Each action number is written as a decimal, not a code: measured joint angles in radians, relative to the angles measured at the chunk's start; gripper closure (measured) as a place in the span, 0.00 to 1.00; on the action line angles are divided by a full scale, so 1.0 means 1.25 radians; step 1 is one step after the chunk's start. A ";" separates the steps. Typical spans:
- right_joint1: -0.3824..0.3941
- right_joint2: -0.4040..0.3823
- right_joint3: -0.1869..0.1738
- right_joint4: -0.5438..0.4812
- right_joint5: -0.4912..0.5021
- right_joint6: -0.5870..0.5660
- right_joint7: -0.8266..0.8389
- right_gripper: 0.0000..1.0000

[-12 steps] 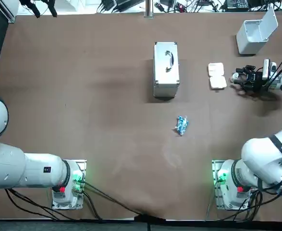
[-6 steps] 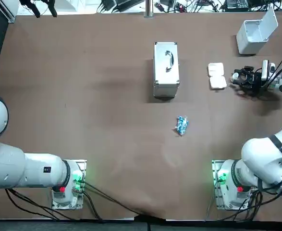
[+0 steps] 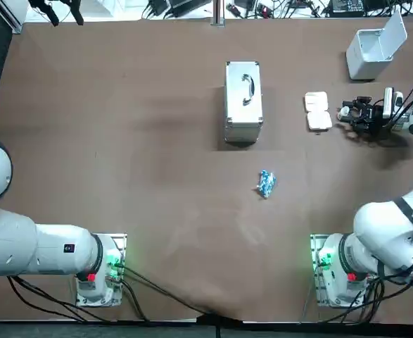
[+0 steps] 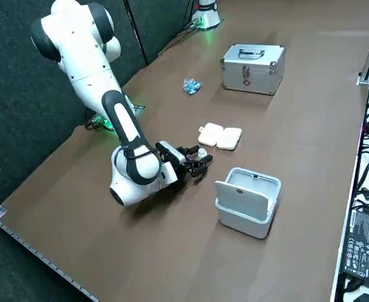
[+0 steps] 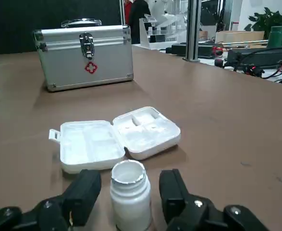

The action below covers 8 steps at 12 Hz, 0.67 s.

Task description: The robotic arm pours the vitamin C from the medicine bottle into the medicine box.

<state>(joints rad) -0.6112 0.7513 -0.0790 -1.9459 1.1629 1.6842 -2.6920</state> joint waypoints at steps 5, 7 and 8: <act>0.000 0.005 0.000 0.003 0.000 -0.018 -0.014 0.28; 0.000 0.010 0.000 0.012 0.000 -0.020 -0.014 0.29; 0.000 0.016 0.000 0.018 0.001 -0.021 -0.015 0.29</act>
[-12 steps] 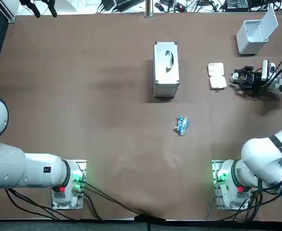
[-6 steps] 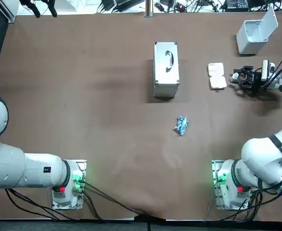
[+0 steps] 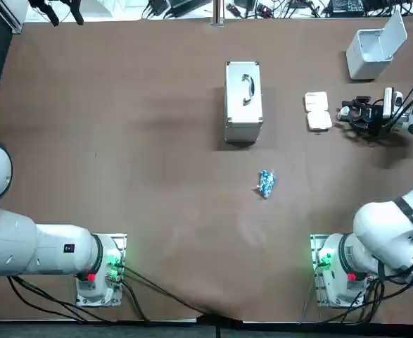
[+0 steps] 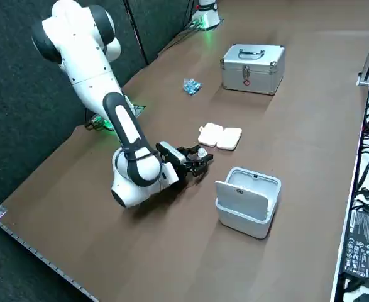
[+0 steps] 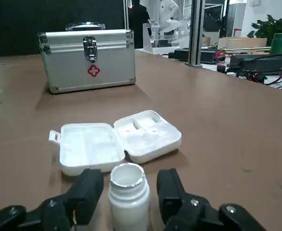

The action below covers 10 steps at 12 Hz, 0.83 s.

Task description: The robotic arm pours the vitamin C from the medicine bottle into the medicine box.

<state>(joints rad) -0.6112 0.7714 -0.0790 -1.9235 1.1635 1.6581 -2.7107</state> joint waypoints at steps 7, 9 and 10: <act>0.000 0.019 0.000 0.022 0.000 -0.007 -0.001 0.33; 0.000 0.019 0.000 0.022 0.000 -0.013 -0.002 0.35; 0.000 0.019 0.000 0.022 0.000 -0.014 -0.002 0.35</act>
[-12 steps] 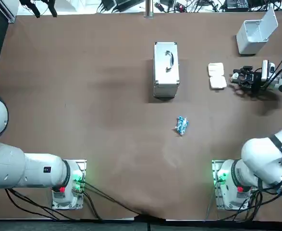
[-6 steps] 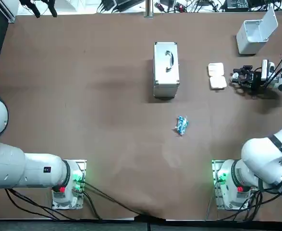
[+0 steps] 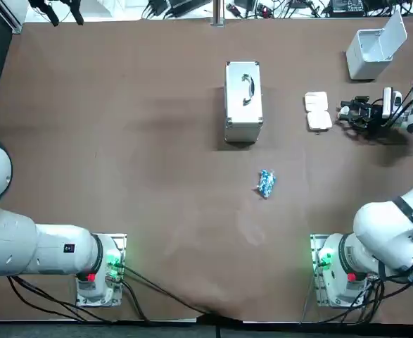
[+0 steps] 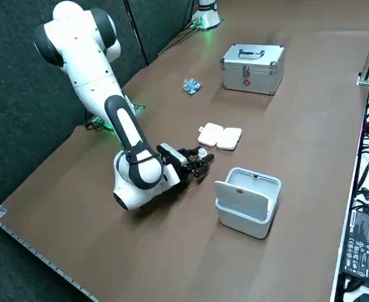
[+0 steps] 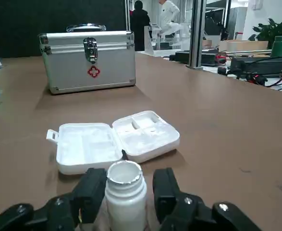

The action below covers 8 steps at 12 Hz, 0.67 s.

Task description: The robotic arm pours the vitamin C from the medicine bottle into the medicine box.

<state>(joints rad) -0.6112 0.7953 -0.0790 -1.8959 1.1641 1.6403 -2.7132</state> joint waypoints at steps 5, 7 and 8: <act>0.000 0.003 0.000 0.000 0.000 -0.005 0.000 0.56; -0.001 0.005 0.000 0.000 0.001 -0.009 -0.001 0.57; -0.001 0.005 0.000 0.000 0.001 -0.010 -0.001 0.57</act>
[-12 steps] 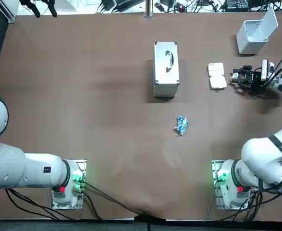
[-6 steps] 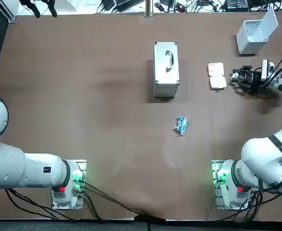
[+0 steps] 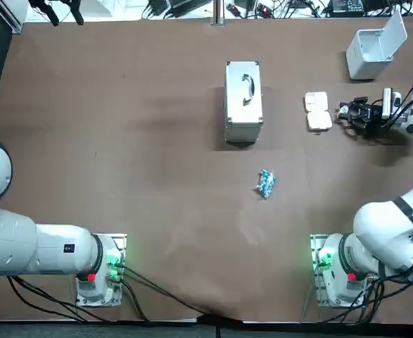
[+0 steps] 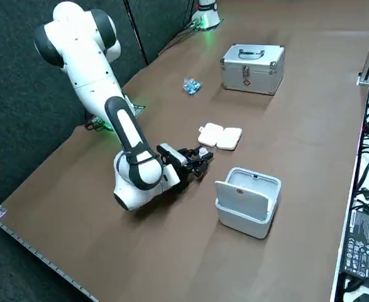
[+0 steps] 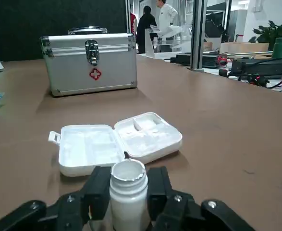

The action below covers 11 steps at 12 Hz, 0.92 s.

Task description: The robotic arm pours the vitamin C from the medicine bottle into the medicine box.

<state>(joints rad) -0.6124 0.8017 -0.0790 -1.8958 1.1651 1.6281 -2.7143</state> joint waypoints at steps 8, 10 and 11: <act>0.017 -0.022 0.000 0.018 -0.001 0.008 0.011 0.57; 0.031 -0.058 -0.001 0.019 -0.013 0.038 0.038 0.57; 0.037 -0.079 -0.001 0.020 -0.028 0.055 0.063 0.57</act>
<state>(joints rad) -0.5657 0.7026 -0.0801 -1.8714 1.1298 1.6972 -2.6360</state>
